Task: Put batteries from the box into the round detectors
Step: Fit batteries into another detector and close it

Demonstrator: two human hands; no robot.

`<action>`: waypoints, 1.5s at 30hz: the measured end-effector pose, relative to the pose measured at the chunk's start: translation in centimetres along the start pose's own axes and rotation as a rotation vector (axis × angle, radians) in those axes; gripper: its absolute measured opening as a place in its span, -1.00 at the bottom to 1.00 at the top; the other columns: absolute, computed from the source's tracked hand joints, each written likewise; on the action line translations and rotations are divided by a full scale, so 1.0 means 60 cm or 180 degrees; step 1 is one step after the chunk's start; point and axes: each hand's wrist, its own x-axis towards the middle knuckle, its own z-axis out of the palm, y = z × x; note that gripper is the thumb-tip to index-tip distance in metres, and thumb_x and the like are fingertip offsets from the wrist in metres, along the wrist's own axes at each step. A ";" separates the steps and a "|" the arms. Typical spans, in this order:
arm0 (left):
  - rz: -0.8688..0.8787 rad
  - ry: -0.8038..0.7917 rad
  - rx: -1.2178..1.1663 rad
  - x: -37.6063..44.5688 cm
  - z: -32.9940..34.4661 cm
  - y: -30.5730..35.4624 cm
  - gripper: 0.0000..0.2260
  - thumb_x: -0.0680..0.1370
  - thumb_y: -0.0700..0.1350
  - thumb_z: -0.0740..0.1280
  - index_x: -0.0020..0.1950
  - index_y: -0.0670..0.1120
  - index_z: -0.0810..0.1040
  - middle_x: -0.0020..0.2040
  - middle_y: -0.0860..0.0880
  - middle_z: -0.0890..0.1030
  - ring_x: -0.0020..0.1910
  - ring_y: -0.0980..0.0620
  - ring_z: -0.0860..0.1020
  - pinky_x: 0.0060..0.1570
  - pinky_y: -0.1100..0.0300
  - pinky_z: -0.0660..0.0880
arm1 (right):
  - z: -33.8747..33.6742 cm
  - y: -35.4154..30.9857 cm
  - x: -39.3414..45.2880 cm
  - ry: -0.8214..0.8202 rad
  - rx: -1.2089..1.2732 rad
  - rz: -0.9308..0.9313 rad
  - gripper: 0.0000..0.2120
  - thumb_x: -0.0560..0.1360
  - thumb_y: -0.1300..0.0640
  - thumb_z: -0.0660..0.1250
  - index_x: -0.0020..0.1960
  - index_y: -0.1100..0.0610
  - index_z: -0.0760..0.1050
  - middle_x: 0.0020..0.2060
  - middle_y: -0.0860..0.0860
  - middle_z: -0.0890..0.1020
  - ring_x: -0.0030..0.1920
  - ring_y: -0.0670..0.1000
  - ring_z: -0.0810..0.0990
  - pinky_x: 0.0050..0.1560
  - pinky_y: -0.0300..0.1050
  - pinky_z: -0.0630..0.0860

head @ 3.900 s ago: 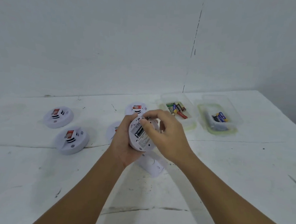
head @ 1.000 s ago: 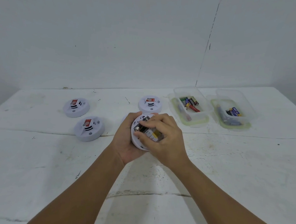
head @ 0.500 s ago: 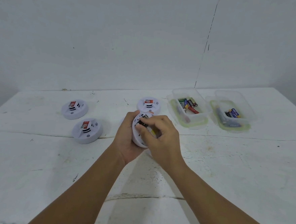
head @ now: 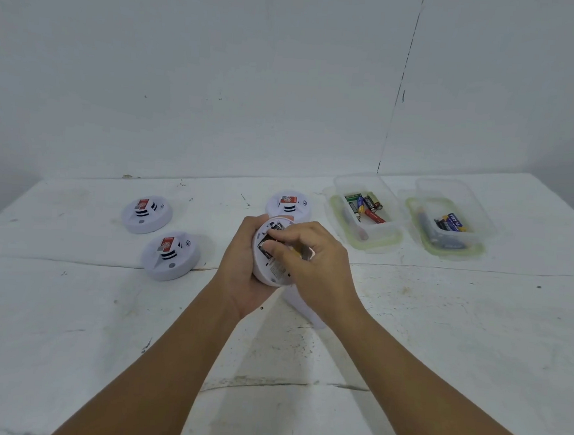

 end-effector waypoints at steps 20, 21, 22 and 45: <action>0.0698 0.0400 -0.0189 -0.047 -0.063 0.036 -0.63 0.59 0.14 0.32 0.30 -0.03 0.63 0.35 -0.16 0.58 0.40 -0.33 0.51 0.43 -0.29 0.36 | -0.048 0.023 0.004 -0.0427 -0.1603 0.0689 -0.75 0.58 -0.13 0.38 0.06 0.00 0.42 -0.20 -0.05 0.57 -0.24 -0.06 0.54 -0.23 -0.08 0.49; 0.0729 0.0379 -0.0250 -0.049 -0.070 0.039 -0.62 0.59 0.13 0.31 0.33 -0.02 0.60 0.37 -0.16 0.57 0.40 -0.33 0.51 0.40 -0.28 0.40 | -0.055 0.026 0.005 -0.0668 -0.2043 0.0770 -0.69 0.55 -0.19 0.39 0.08 -0.01 0.42 -0.15 -0.07 0.56 -0.17 -0.04 0.55 -0.19 -0.07 0.51; 0.0735 0.0343 -0.0308 -0.050 -0.074 0.040 -0.63 0.60 0.12 0.29 0.33 -0.02 0.59 0.37 -0.16 0.56 0.36 -0.32 0.54 0.36 -0.27 0.44 | -0.059 0.026 0.004 -0.0916 -0.2412 0.0842 -0.61 0.51 -0.25 0.41 0.13 -0.02 0.42 -0.09 -0.09 0.54 -0.09 -0.03 0.54 -0.12 -0.07 0.52; 0.0677 0.0481 -0.0043 -0.042 -0.050 0.060 -0.68 0.61 0.17 0.29 0.20 0.00 0.65 0.37 -0.18 0.57 0.37 -0.21 0.51 0.43 -0.20 0.38 | -0.008 -0.034 -0.001 -0.0191 -0.0635 -0.0156 -0.35 0.35 -0.13 0.64 0.38 -0.11 0.51 0.21 -0.19 0.53 0.18 -0.24 0.52 0.08 -0.45 0.43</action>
